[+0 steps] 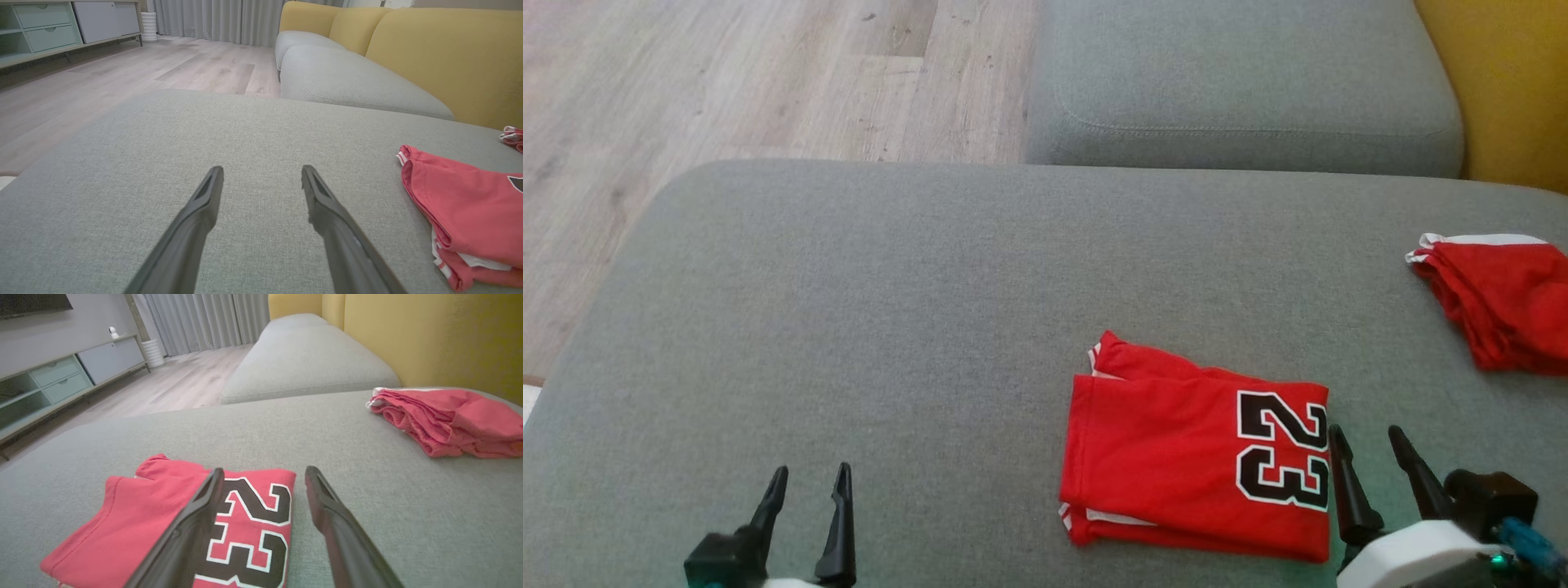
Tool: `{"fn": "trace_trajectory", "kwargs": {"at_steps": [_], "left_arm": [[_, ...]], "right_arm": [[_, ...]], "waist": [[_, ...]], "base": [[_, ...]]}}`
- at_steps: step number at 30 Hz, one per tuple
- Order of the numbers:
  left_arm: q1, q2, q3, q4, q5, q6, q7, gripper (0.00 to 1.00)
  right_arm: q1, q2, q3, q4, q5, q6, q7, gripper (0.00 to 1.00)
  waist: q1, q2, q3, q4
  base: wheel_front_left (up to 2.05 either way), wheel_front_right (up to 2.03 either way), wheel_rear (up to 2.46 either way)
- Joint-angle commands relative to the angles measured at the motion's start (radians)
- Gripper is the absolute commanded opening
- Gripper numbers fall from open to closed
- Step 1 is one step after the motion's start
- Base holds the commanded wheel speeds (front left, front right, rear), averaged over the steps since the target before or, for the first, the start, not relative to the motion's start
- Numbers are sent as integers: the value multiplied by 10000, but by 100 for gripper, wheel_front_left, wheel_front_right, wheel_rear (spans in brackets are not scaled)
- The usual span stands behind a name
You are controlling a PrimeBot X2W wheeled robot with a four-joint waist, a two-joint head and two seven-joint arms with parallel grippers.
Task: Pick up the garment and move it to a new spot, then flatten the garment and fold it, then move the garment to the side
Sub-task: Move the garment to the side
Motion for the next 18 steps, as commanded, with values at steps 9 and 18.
{"fn": "trace_trajectory", "kwargs": {"at_steps": [9,18], "left_arm": [[-766,170,179,-426,66,75,47,100],[-975,-22,97,-293,133,-2,1,100]], "right_arm": [[-873,-70,-433,228,-386,67,1747,100],[-1722,-70,-809,1406,-362,67,3459,100]], "waist": [[0,0,364,345],[0,0,933,943]], "base": [[0,0,0],[0,0,0]]}}
